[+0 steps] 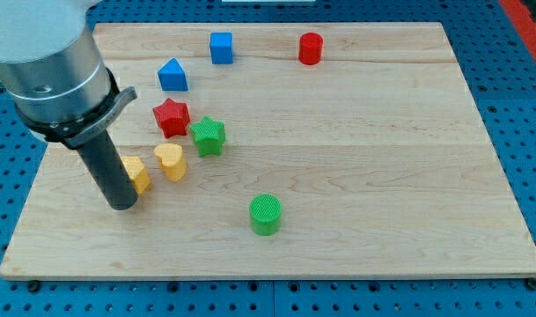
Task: Move yourself to the left side of the blue triangle
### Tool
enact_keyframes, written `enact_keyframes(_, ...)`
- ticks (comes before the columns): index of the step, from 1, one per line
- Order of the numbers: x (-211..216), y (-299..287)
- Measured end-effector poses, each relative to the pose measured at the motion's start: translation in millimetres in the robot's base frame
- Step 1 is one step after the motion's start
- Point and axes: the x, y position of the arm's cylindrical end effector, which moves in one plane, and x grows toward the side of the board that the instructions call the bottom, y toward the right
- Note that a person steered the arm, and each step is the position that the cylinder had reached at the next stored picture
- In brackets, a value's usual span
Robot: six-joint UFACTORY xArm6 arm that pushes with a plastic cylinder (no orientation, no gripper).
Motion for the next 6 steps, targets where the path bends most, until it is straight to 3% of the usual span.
enact_keyframes(3, -1.6, -62.8)
enact_keyframes(6, -78.7, -81.7)
